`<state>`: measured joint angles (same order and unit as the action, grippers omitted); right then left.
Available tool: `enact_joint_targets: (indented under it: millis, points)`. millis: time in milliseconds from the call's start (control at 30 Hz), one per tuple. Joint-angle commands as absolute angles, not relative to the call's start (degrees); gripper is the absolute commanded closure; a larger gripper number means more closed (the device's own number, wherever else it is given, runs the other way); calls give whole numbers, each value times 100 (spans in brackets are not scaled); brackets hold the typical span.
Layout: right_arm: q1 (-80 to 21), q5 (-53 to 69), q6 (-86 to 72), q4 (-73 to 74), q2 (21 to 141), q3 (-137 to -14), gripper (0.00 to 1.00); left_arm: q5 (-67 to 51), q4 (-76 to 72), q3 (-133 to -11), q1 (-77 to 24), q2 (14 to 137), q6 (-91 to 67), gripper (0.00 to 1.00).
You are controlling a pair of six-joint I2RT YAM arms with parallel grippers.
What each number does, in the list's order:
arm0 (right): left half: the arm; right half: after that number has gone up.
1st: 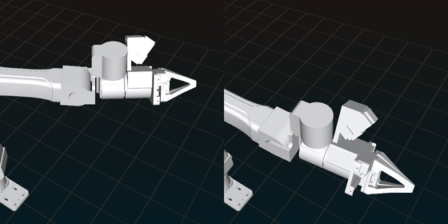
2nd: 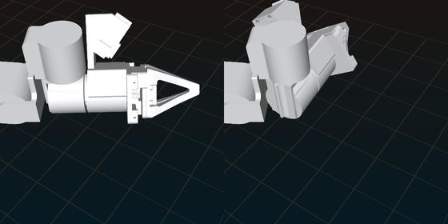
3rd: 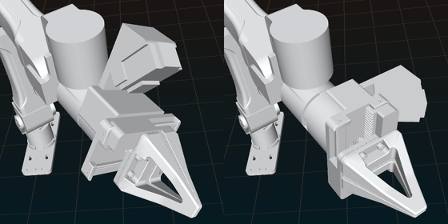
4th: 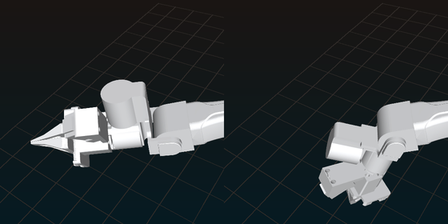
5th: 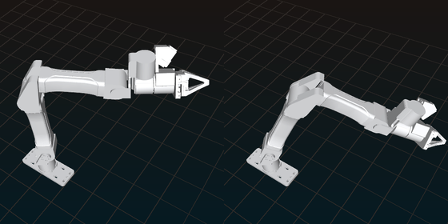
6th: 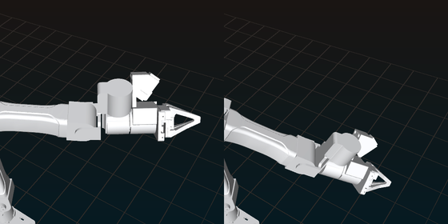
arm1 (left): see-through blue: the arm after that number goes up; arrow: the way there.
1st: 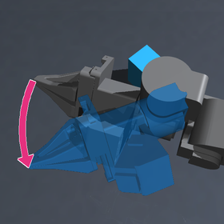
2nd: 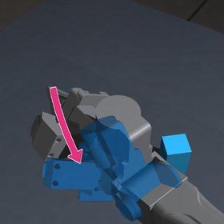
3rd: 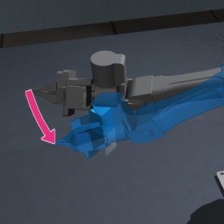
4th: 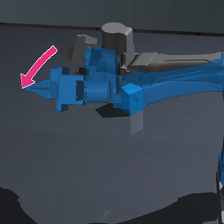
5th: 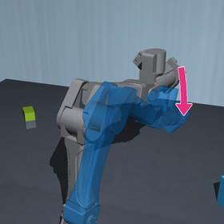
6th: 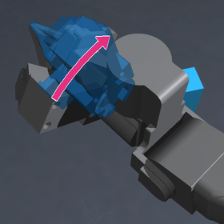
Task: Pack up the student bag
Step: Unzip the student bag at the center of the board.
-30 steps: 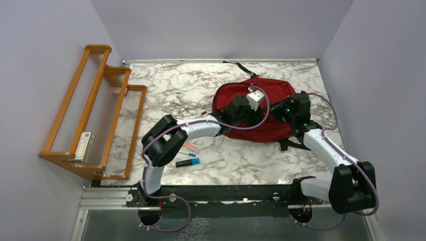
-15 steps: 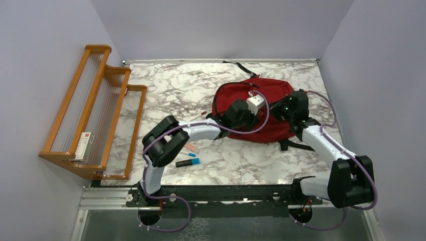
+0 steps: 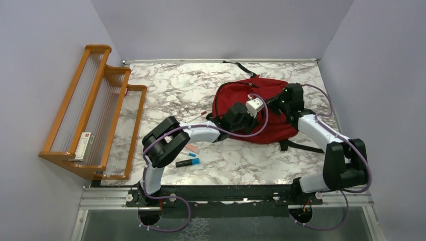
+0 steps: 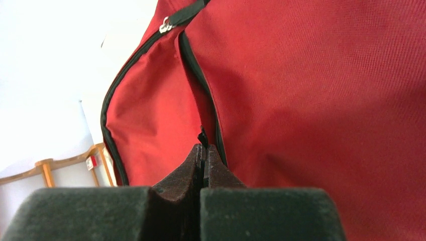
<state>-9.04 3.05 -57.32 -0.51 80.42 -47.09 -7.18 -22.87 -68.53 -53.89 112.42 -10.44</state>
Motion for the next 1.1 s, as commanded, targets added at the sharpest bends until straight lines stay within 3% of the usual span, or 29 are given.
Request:
enact_joint_targets:
  millis: [0,233,1067]
  points:
    - [-879,-447,-5665,-498,8358,-5148,99,-984,-1925,-6626,-5569,11043,-1174,100]
    - [-880,-641,-5609,-596,9091,-5679,100,-968,-1925,-6494,-5664,10974,-1204,100]
    - [-855,461,-4882,-791,11864,-8558,99,-945,-2029,-5862,-5669,10792,-1450,100]
